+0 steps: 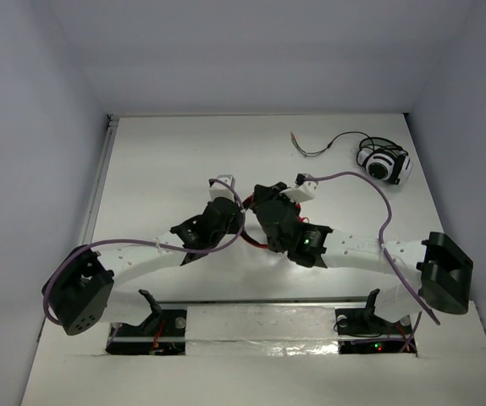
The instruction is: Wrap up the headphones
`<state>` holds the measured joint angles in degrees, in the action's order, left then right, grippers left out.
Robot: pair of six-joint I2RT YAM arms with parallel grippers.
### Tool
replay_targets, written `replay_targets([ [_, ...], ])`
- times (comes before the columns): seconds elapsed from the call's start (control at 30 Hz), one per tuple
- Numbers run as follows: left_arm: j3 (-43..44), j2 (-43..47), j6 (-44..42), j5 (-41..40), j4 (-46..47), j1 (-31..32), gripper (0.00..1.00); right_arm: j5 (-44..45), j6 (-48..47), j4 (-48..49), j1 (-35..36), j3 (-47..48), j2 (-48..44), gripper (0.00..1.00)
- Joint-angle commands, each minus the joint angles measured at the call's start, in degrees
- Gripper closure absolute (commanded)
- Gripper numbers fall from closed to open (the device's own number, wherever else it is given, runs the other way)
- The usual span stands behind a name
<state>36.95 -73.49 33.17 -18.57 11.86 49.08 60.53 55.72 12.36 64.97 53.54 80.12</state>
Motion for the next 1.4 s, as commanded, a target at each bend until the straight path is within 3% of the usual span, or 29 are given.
replay_targets([
  [0.0, 4.01, -0.07, 0.76, -0.33, 1.51, 1.10, 1.00, 6.17, 2.46, 2.23, -1.51, 4.38, 2.14, 1.00],
  [0.53, 6.47, -4.11, 1.37, 0.81, 0.09, 1.11, 1.00, 12.24, 8.70, 1.61, -1.51, 2.89, 2.15, 1.00],
  [1.0, 7.35, -2.18, 3.84, 2.93, -0.69, 0.05, 1.00, 14.44, 15.12, -8.14, -1.51, 3.77, 2.41, 1.00],
  [1.37, 7.08, -1.39, 3.04, 5.12, -0.61, -4.78, 1.00, 12.59, 14.24, -8.85, -1.51, 4.38, 3.20, 1.00],
])
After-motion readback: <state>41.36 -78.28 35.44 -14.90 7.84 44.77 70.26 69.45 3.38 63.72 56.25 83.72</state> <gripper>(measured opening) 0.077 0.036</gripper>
